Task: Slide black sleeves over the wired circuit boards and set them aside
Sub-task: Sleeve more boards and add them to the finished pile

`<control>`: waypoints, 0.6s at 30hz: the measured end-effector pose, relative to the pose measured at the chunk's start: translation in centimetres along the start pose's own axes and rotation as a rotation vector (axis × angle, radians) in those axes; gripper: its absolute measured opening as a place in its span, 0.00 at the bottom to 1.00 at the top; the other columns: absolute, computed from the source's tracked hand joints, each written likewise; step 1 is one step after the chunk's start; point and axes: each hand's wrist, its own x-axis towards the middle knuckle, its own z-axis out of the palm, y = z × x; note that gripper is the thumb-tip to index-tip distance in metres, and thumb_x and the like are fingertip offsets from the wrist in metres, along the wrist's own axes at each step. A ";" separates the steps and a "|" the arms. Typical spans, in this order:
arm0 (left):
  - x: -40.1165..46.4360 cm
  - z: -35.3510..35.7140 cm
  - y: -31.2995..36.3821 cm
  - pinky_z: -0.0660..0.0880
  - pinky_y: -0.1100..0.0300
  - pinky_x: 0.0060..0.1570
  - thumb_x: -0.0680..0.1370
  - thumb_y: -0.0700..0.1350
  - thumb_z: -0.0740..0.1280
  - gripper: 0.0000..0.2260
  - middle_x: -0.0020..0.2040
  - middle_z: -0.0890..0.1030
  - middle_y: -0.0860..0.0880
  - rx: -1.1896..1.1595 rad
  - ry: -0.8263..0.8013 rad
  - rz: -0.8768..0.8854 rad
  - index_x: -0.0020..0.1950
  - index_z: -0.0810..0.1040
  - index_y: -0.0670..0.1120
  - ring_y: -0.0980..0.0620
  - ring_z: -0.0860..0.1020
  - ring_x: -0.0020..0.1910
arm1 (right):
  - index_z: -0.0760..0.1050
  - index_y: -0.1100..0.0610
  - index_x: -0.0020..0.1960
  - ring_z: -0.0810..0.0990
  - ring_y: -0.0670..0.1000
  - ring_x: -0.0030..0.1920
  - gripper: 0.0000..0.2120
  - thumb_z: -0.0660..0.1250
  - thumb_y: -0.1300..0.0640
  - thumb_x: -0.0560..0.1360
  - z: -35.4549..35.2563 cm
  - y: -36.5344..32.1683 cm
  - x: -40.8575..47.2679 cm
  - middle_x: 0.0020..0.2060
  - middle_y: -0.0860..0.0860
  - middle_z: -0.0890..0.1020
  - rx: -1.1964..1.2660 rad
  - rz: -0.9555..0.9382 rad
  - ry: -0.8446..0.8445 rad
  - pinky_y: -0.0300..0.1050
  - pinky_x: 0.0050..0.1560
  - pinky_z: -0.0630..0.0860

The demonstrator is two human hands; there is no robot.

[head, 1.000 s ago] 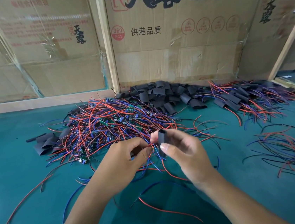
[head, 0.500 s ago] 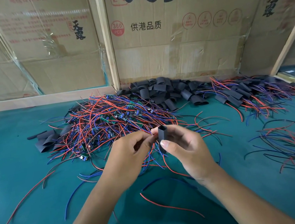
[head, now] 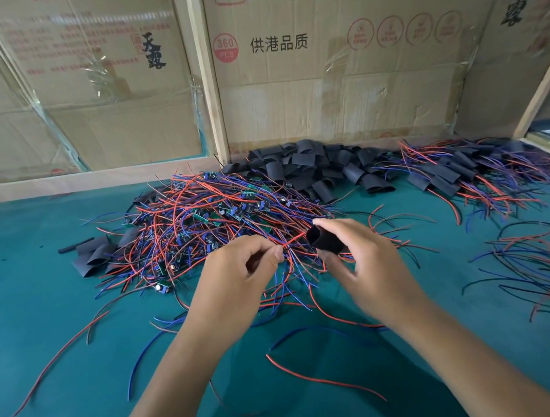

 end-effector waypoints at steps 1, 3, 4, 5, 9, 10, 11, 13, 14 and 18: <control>0.0 0.0 0.0 0.62 0.68 0.28 0.81 0.48 0.67 0.11 0.28 0.70 0.59 0.008 -0.012 0.005 0.40 0.79 0.49 0.59 0.64 0.25 | 0.75 0.59 0.69 0.76 0.49 0.64 0.20 0.70 0.63 0.77 0.0 0.0 0.0 0.62 0.51 0.79 -0.011 -0.010 0.001 0.32 0.66 0.64; 0.0 0.1 0.0 0.62 0.68 0.28 0.81 0.48 0.67 0.11 0.28 0.70 0.59 0.013 -0.029 0.013 0.39 0.79 0.48 0.58 0.64 0.26 | 0.74 0.60 0.69 0.75 0.51 0.64 0.20 0.70 0.64 0.77 -0.1 0.0 0.1 0.62 0.52 0.78 -0.036 -0.034 -0.004 0.31 0.67 0.63; 0.0 0.1 -0.1 0.62 0.67 0.27 0.81 0.48 0.67 0.11 0.28 0.70 0.58 0.009 -0.036 0.012 0.39 0.79 0.48 0.58 0.64 0.25 | 0.74 0.60 0.69 0.75 0.51 0.65 0.20 0.70 0.65 0.77 -0.1 0.0 0.1 0.63 0.52 0.78 -0.048 -0.053 -0.013 0.32 0.67 0.63; 0.0 0.1 -0.1 0.62 0.68 0.27 0.81 0.47 0.67 0.11 0.27 0.70 0.58 0.005 -0.043 0.007 0.39 0.79 0.48 0.58 0.64 0.25 | 0.74 0.60 0.69 0.75 0.52 0.65 0.20 0.69 0.65 0.77 -0.2 0.0 0.1 0.63 0.53 0.78 -0.058 -0.074 -0.025 0.32 0.68 0.63; 0.0 0.1 -0.2 0.62 0.68 0.26 0.80 0.46 0.67 0.11 0.27 0.70 0.58 0.003 -0.053 -0.014 0.38 0.80 0.50 0.58 0.64 0.24 | 0.74 0.60 0.68 0.74 0.50 0.66 0.19 0.68 0.66 0.78 -0.3 -0.2 0.1 0.63 0.52 0.77 -0.057 -0.140 -0.061 0.33 0.68 0.63; 0.0 0.1 -0.2 0.63 0.68 0.26 0.80 0.46 0.67 0.11 0.27 0.70 0.58 0.004 -0.053 -0.018 0.38 0.80 0.50 0.58 0.64 0.24 | 0.74 0.60 0.68 0.73 0.49 0.66 0.19 0.67 0.66 0.78 -0.3 -0.2 0.1 0.64 0.52 0.77 -0.054 -0.152 -0.063 0.32 0.68 0.63; 0.1 0.1 -0.3 0.63 0.67 0.26 0.80 0.46 0.67 0.10 0.27 0.70 0.57 0.007 -0.051 -0.020 0.38 0.80 0.50 0.58 0.64 0.24 | 0.74 0.60 0.68 0.73 0.49 0.66 0.19 0.67 0.66 0.78 -0.3 -0.2 0.1 0.64 0.51 0.77 -0.051 -0.160 -0.061 0.32 0.68 0.63; 0.1 0.1 -0.3 0.62 0.67 0.25 0.80 0.46 0.67 0.10 0.27 0.70 0.54 0.006 -0.048 -0.029 0.38 0.80 0.49 0.58 0.63 0.24 | 0.74 0.60 0.68 0.73 0.49 0.66 0.19 0.67 0.67 0.78 -0.3 -0.2 0.1 0.64 0.51 0.77 -0.045 -0.162 -0.049 0.34 0.68 0.64; 0.1 0.1 -0.3 0.61 0.67 0.24 0.80 0.46 0.67 0.11 0.26 0.69 0.54 -0.004 -0.047 -0.036 0.38 0.80 0.49 0.57 0.62 0.23 | 0.74 0.60 0.68 0.73 0.49 0.66 0.19 0.67 0.67 0.77 -0.3 -0.1 0.1 0.64 0.51 0.77 -0.046 -0.161 -0.044 0.35 0.68 0.64; 0.1 0.4 -0.5 0.61 0.68 0.24 0.79 0.46 0.67 0.11 0.25 0.68 0.56 -0.015 -0.046 -0.044 0.37 0.80 0.50 0.58 0.62 0.23 | 0.74 0.59 0.68 0.74 0.50 0.66 0.19 0.67 0.64 0.78 -0.2 0.0 0.1 0.63 0.50 0.76 -0.054 -0.195 -0.046 0.37 0.68 0.67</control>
